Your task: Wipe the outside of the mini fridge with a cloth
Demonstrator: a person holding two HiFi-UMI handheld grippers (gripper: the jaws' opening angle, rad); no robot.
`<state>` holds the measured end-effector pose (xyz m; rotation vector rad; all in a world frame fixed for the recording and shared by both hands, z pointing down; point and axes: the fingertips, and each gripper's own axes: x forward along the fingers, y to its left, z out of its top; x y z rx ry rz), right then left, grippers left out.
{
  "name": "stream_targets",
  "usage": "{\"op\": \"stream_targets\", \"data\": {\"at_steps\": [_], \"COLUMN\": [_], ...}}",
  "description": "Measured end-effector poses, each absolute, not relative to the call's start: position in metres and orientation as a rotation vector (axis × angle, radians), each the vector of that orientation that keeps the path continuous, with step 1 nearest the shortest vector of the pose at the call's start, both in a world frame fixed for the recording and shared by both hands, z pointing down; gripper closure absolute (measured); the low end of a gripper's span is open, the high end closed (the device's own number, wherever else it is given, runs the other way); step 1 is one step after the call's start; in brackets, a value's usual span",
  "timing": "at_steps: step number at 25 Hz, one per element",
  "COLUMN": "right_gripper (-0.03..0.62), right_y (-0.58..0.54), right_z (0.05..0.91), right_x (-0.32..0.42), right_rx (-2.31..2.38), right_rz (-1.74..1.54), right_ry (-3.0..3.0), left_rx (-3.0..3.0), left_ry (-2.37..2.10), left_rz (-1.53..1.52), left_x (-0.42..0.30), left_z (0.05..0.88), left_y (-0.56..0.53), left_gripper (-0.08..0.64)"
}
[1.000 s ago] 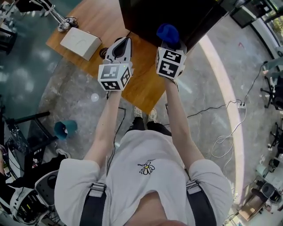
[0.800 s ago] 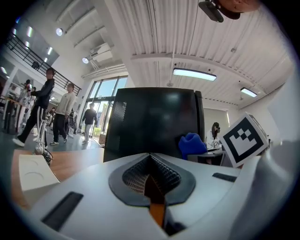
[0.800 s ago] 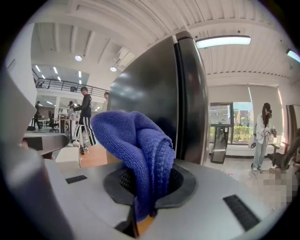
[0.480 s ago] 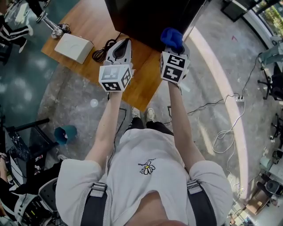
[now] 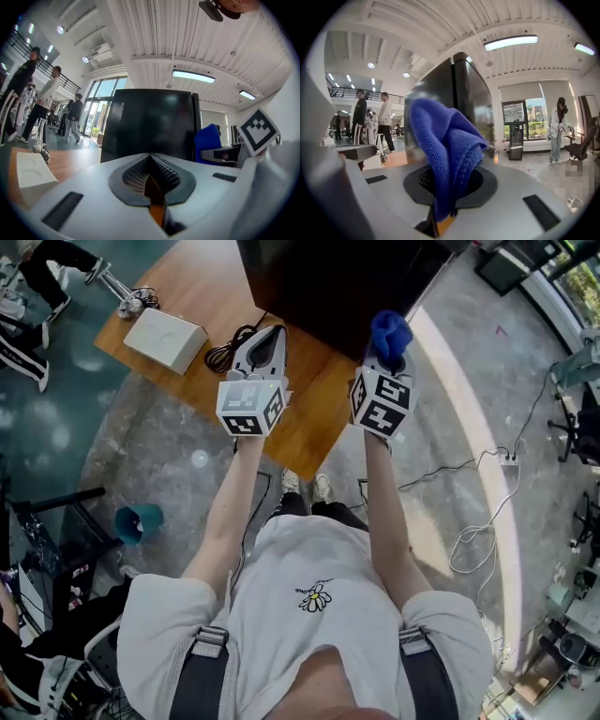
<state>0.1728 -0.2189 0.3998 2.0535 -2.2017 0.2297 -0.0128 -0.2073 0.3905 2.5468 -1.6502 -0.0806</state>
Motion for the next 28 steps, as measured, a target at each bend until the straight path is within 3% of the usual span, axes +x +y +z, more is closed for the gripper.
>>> {"op": "stream_targets", "data": {"at_steps": [15, 28], "right_gripper": [0.525, 0.525], "right_y": [-0.325, -0.406], "right_z": [0.454, 0.516], "right_x": [-0.062, -0.140], "right_rx": [1.566, 1.516], "right_rz": [0.170, 0.267], "right_ry": [-2.473, -2.402], "left_rx": [2.358, 2.217], "left_ry": [-1.893, -1.907], "left_rz": [-0.064, -0.048], "left_x": [-0.159, -0.222], "left_z": [0.437, 0.494], "left_y": [-0.242, -0.278], "left_gripper": [0.558, 0.558]}}
